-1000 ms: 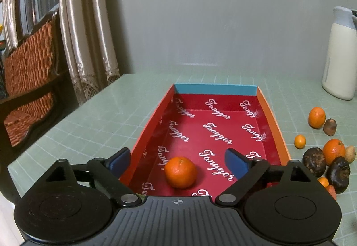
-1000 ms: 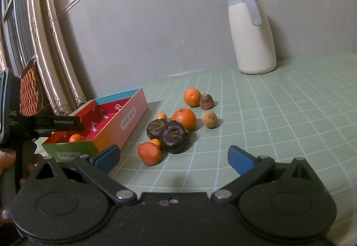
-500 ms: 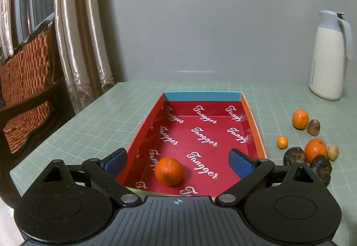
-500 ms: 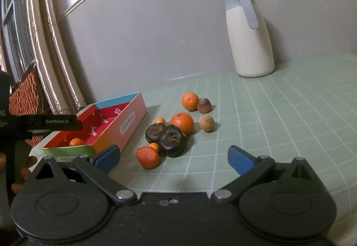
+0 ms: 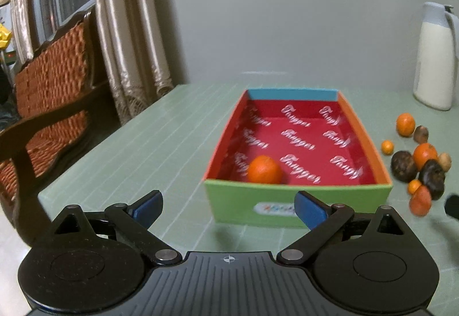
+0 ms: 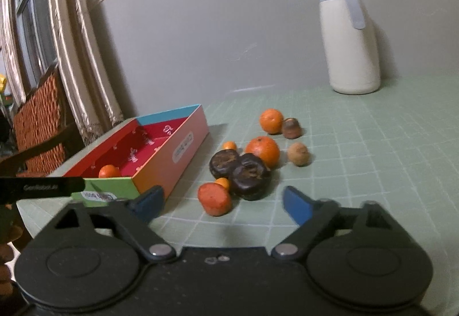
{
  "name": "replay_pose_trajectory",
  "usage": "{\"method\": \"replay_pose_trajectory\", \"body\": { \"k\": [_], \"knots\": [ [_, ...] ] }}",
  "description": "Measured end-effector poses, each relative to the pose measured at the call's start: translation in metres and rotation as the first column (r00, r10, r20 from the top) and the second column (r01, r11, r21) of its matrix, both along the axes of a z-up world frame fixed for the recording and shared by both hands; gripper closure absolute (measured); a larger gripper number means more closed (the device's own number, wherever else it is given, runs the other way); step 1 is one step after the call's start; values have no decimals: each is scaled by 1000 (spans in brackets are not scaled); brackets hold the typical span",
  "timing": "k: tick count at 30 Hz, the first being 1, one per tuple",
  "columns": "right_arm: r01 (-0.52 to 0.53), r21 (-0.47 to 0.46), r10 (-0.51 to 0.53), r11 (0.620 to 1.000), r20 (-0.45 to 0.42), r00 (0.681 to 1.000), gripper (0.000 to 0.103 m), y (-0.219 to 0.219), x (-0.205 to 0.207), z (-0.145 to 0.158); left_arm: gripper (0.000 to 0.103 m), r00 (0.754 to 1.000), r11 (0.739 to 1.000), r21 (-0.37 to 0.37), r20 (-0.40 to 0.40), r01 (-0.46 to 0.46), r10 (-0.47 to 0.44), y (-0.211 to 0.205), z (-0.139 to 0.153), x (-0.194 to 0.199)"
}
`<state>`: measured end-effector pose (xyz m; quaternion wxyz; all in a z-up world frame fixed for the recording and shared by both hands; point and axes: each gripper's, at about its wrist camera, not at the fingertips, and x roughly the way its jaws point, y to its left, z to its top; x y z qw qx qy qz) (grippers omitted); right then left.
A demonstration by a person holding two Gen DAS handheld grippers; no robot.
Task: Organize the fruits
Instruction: 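Withdraw the left tool while the right tool grasps the red-orange fruit, then carry the red-orange fruit in the right tool into the box and open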
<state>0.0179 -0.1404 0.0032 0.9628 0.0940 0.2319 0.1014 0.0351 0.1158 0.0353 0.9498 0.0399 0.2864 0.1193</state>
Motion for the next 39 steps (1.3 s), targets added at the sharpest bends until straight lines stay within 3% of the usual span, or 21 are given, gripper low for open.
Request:
{"method": "replay_pose_trajectory", "body": {
  "k": [5, 16, 23, 28, 39],
  "knots": [
    [-23, -28, 22, 999, -36, 999, 40, 15, 19, -5, 5, 999, 999, -11, -25, -34, 34, 16, -6, -5],
    [-23, -55, 18, 998, -92, 996, 54, 33, 36, -19, 5, 994, 993, -60, -45, -104, 101, 46, -14, -12],
    [2, -107, -11, 994, -89, 996, 71, 40, 44, -23, 5, 992, 989, -79, -51, -123, 119, 56, -18, -13],
    [2, -148, -14, 989, -80, 997, 74, 43, 45, -23, 5, 991, 987, -91, -53, -129, 124, 59, -20, -13],
    [-5, -82, 1, 997, -44, 999, 74, 31, 36, -15, 5, 991, 986, -110, -50, -128, 123, 62, -21, -14]
  ]
}}
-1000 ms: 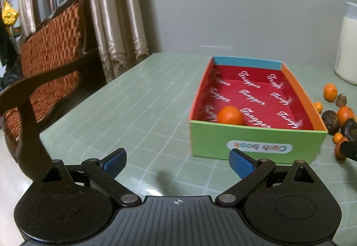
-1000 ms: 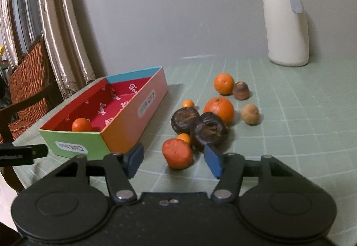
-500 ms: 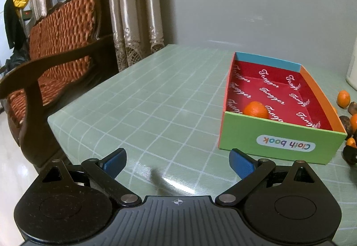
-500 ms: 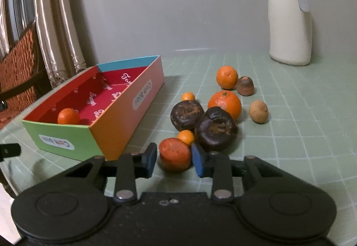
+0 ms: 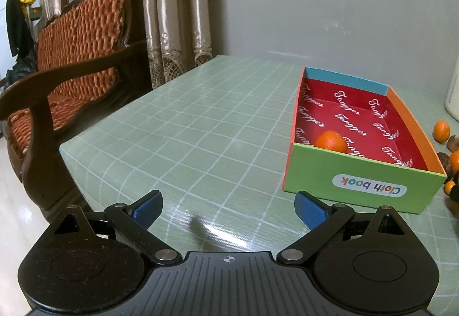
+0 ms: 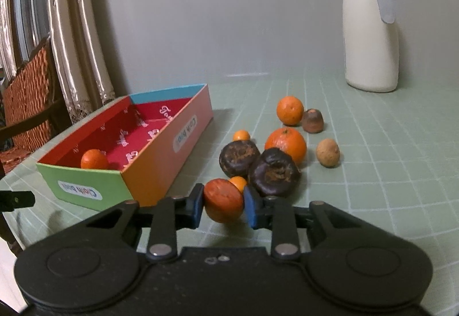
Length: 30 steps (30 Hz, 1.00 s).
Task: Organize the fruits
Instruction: 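Carry the red-orange fruit in the right tool into the box and open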
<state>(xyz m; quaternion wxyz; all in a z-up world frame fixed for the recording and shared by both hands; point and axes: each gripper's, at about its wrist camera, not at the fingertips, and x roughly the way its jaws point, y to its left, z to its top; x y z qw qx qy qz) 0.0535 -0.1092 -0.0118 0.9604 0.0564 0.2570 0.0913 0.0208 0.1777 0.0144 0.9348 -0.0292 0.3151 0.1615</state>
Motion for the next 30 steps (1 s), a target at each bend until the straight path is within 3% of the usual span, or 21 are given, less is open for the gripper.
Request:
{"method": "replay_pose_trajectory", "body": {
  "k": [7, 14, 23, 30],
  "knots": [
    [-13, 54, 10, 998, 50, 999, 74, -4, -6, 19, 5, 1000, 1000, -21, 6, -12, 13, 5, 0, -2],
    [-122, 60, 114, 991, 121, 986, 74, 26, 6, 53, 5, 999, 999, -42, 15, -31, 32, 15, 0, -6],
    [-223, 10, 223, 975, 53, 973, 74, 82, 36, 41, 5, 997, 995, -59, 20, -74, 76, 37, -2, -14],
    [-243, -3, 243, 970, 22, 970, 73, 95, 34, 34, 5, 995, 993, -73, 18, -95, 96, 47, -3, -15]
  ]
}}
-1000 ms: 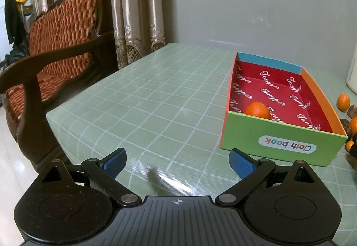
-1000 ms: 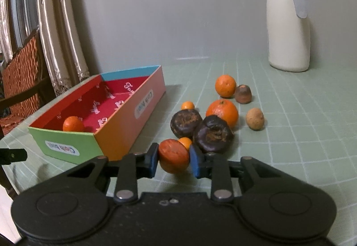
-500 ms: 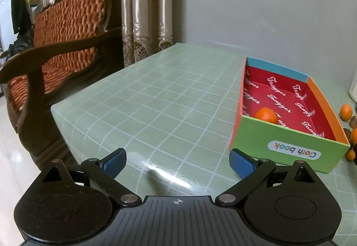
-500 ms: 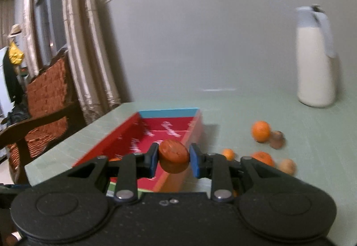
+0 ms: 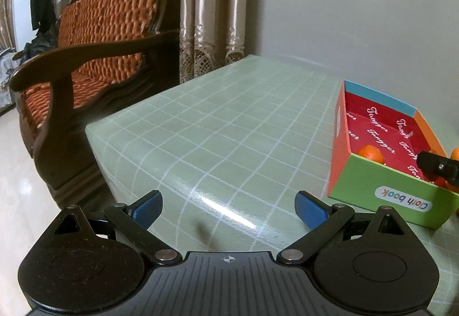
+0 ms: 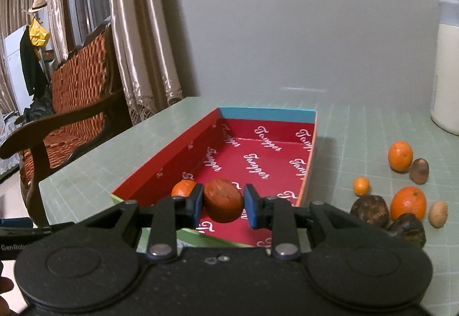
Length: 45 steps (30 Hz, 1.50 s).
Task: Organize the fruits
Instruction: 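Carry the red-orange fruit in the right tool into the box and open, then move the left tool back toward the dark mangosteens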
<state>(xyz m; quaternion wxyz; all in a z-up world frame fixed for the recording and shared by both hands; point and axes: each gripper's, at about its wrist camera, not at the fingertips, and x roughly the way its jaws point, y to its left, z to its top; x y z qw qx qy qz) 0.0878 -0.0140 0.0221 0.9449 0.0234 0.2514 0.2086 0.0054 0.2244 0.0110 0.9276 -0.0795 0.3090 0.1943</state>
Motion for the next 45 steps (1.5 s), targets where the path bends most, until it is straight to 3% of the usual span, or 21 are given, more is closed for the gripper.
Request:
{"method": "replay_pose_trajectory", "body": {
  "k": [8, 13, 15, 19, 24, 27, 33, 38, 45],
  "knots": [
    [-8, 1, 8, 1000, -5, 1000, 69, -1, -1, 2, 5, 1000, 1000, 4, 1, 1, -1, -1, 0, 0],
    [9, 10, -9, 1000, 38, 999, 65, -11, -10, 11, 5, 1000, 1000, 13, 4, 16, -16, -8, 1, 1],
    [25, 14, -26, 1000, 51, 998, 60, -19, -13, 15, 5, 1000, 999, 22, 8, 30, -30, -15, 2, 2],
    [84, 19, -85, 996, 80, 993, 39, -45, -20, 20, 5, 997, 997, 41, 16, 69, -69, -33, 4, 4],
    [192, -9, -190, 981, 109, 976, 35, -83, -28, 19, 5, 988, 986, 74, 23, 148, -150, -65, 7, 9],
    [282, -8, -279, 959, 118, 953, 22, -114, -32, 14, 5, 978, 974, 96, 25, 205, -208, -87, 9, 12],
    [421, -8, -418, 907, 118, 901, 21, -172, -42, 1, 5, 935, 929, 133, 33, 345, -353, -139, 16, 17],
    [492, 17, -491, 870, 112, 864, 19, -212, -55, 1, 5, 879, 876, 127, 54, 465, -475, -193, 30, 17],
    [564, 52, -566, 824, 104, 818, 18, -256, -78, 3, 5, 821, 818, 130, 38, 561, -569, -255, 32, 32]
  ]
}}
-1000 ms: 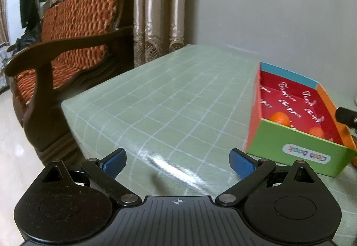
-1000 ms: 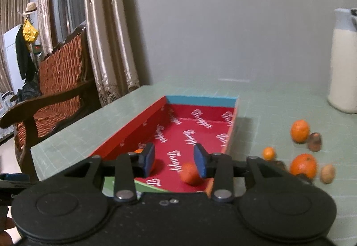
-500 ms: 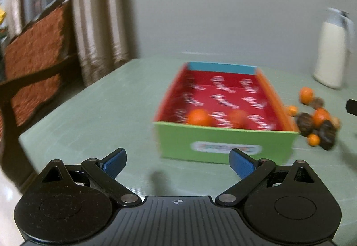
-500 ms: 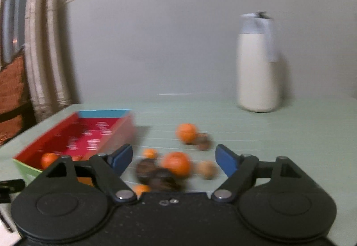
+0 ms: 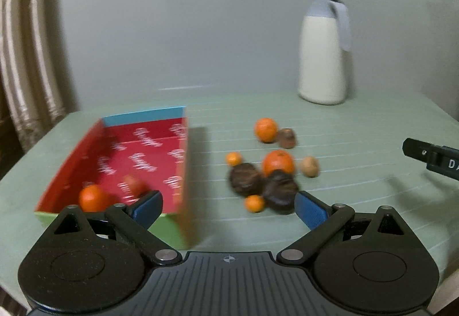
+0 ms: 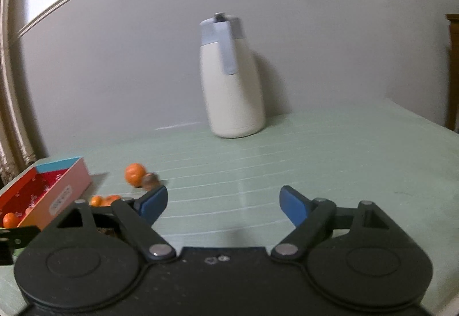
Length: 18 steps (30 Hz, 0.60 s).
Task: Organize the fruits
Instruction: 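Move the left tool back toward the dark mangosteens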
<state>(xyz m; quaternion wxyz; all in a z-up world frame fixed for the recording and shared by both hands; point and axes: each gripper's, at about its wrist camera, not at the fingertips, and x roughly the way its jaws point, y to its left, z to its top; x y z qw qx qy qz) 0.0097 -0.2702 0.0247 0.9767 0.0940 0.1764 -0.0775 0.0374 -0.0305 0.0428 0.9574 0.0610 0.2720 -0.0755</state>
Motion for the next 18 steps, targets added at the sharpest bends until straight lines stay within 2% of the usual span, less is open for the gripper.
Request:
{"method": "replay_pose_trajectory", "body": {
  "k": [4, 10, 12, 13, 18],
  "knots": [
    [56, 1, -56, 998, 8, 998, 18, -22, -12, 0, 5, 999, 999, 23, -14, 39, -38, -25, -7, 7],
    [106, 55, -107, 993, 8, 994, 18, -48, -25, -2, 6, 997, 996, 43, -9, 72, -72, -50, -16, 17],
    [114, 56, -115, 992, 9, 993, 18, -52, -29, -2, 17, 997, 996, 42, -23, 81, -80, -56, -19, 24],
    [116, 54, -117, 992, 9, 993, 18, -54, -29, -3, 19, 996, 996, 42, -38, 84, -83, -59, -21, 27],
    [115, 59, -116, 992, 2, 993, 18, -56, -29, -4, 20, 996, 997, 39, -68, 65, -62, -67, -29, 36]
  ]
}}
